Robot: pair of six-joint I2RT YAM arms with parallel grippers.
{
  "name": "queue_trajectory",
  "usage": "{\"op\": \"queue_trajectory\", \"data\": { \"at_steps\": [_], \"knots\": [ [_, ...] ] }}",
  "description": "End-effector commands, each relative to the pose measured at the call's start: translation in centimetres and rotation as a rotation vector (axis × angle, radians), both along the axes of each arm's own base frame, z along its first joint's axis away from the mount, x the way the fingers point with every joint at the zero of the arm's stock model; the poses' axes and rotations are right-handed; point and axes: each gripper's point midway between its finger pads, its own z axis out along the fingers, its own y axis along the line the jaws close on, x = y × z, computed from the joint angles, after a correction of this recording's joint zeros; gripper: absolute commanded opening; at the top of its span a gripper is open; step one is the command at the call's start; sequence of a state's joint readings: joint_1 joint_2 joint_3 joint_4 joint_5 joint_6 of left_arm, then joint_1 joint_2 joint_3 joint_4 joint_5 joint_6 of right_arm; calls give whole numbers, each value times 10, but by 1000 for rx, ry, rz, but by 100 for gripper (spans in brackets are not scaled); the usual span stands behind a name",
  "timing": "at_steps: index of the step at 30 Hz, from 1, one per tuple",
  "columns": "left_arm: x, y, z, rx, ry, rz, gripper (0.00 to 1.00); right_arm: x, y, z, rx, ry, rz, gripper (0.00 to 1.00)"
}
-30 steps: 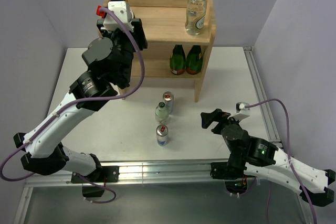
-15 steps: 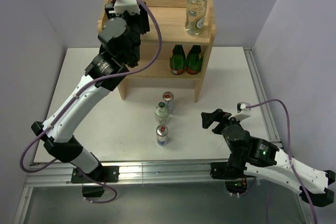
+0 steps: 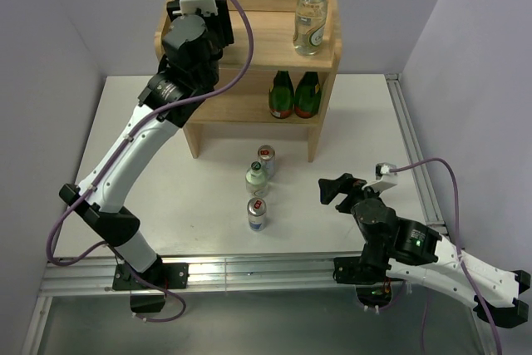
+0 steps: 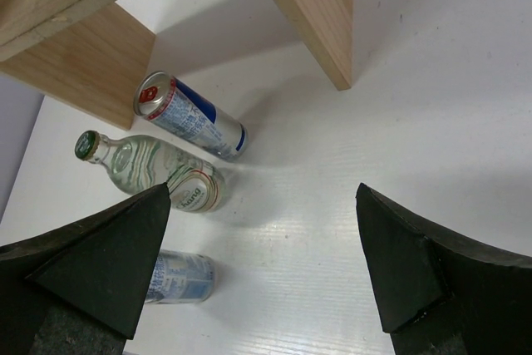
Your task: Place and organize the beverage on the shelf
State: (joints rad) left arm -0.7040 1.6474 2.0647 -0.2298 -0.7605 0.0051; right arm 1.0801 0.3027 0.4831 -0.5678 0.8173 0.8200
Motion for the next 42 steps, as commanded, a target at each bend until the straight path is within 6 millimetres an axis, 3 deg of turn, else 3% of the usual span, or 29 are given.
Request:
{"op": "queue_trajectory", "data": {
  "at_steps": [1,8,11,12,15,17,18,21,32,42],
  "knots": [
    [-7,11,36,-135,-101,-22,3,1,2,8,36,-27,0,100],
    [1,16,15,-128,-66,-6,22,1,1,9,40,-29,-2,100],
    [7,18,8,-121,-45,-4,40,1,1,9,43,-29,-2,100],
    [8,18,7,-119,-42,-6,51,1,1,9,43,-29,-2,100],
    [14,19,0,-108,-26,1,67,1,1,9,41,-30,-3,100],
    [18,19,-6,-105,-16,1,73,1,1,8,40,-29,-3,100],
    [19,19,-7,-106,-14,-3,81,1,1,9,43,-29,-2,100],
    [22,19,-12,-100,-4,-3,89,1,1,8,37,-27,-3,100],
    [33,14,-27,-84,30,-5,94,1,1,8,43,-27,-7,100],
    [17,14,-21,-98,35,-61,99,1,1,8,44,-33,-4,100]
  ]
}}
